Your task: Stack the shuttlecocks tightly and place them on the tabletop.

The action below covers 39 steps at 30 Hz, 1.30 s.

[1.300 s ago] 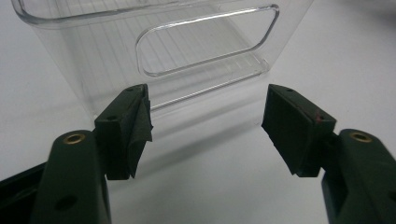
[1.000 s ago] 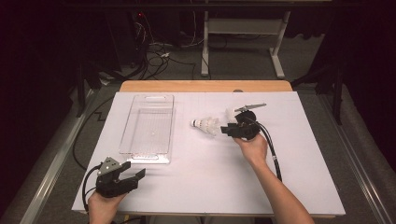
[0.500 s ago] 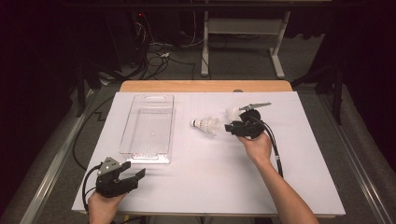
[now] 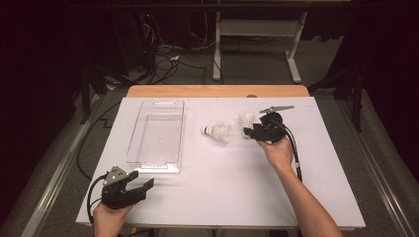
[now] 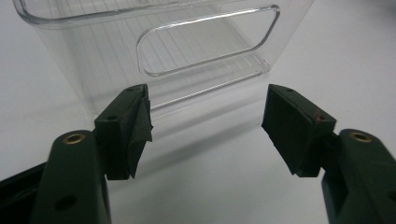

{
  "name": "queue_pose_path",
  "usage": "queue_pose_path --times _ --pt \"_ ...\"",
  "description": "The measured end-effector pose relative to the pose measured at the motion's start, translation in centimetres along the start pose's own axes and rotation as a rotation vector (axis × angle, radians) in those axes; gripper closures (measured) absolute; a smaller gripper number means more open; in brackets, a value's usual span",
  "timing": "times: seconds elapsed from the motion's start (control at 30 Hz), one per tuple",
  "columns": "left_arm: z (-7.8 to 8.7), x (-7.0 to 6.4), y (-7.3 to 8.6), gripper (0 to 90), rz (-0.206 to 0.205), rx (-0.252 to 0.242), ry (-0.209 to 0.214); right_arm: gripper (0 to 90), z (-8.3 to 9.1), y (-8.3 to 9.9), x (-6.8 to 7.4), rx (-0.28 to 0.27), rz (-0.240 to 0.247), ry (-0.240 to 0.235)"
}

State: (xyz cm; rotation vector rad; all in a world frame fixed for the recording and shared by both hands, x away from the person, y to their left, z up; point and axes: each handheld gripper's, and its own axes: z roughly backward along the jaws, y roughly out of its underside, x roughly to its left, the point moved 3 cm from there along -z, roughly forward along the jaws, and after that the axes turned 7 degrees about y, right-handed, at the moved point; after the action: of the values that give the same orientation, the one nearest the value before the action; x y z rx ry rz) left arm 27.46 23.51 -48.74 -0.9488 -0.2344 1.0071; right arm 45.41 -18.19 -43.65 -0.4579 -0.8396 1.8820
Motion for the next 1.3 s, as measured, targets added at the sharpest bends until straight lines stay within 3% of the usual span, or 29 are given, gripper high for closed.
queue_pose_path --times 0.43,1.3 --pt "0.0 0.0 0.0 33.5 0.0 0.002 0.001 50.5 0.3 -1.0 -2.1 0.008 -0.007 0.038" --pt "-0.1 0.1 0.0 33.4 0.0 -0.001 0.004 47.3 -2.3 -2.9 -2.8 0.026 -0.047 0.009"
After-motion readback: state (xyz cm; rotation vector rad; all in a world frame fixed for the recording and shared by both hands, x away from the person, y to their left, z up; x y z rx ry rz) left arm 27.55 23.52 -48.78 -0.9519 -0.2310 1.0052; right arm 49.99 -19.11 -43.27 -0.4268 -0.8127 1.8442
